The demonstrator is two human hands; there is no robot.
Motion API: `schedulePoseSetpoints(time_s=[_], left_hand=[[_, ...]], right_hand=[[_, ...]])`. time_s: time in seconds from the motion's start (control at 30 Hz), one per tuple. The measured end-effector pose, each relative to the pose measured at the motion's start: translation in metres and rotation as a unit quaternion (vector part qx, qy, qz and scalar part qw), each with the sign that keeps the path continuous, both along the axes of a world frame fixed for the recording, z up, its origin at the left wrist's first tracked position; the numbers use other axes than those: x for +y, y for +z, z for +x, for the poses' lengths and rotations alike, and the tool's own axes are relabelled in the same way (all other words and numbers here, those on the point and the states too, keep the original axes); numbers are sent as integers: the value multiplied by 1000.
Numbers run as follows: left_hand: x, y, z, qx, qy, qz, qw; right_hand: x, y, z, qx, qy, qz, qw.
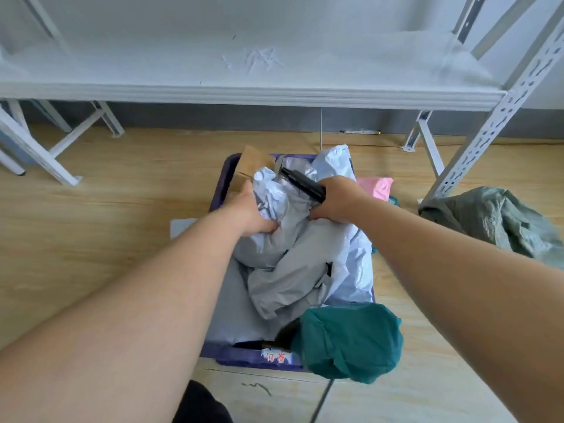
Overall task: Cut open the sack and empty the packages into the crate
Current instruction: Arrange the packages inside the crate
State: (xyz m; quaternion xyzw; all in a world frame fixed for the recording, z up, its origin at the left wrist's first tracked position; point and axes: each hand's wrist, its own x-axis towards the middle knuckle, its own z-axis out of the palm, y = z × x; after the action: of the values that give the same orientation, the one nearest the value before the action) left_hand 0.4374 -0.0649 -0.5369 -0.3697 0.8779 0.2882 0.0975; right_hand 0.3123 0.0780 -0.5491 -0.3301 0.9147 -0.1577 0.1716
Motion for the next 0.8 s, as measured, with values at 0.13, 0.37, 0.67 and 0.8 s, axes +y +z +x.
schedulePoseSetpoints(time_s=[0.13, 0.37, 0.67, 0.8], left_hand=[[4, 11, -18, -8, 20, -69, 997], [50, 14, -36, -34, -214, -65, 974], [30, -64, -26, -97, -213, -115, 965], [33, -71, -25, -67, -216, -138, 964]], right_hand=[[16, 13, -17, -98, -52, -147, 983], [47, 27, -41, -208, -187, -356, 892], [97, -45, -37, -122, -429, -366, 817], [116, -98, -5, -267, -472, -267, 797]])
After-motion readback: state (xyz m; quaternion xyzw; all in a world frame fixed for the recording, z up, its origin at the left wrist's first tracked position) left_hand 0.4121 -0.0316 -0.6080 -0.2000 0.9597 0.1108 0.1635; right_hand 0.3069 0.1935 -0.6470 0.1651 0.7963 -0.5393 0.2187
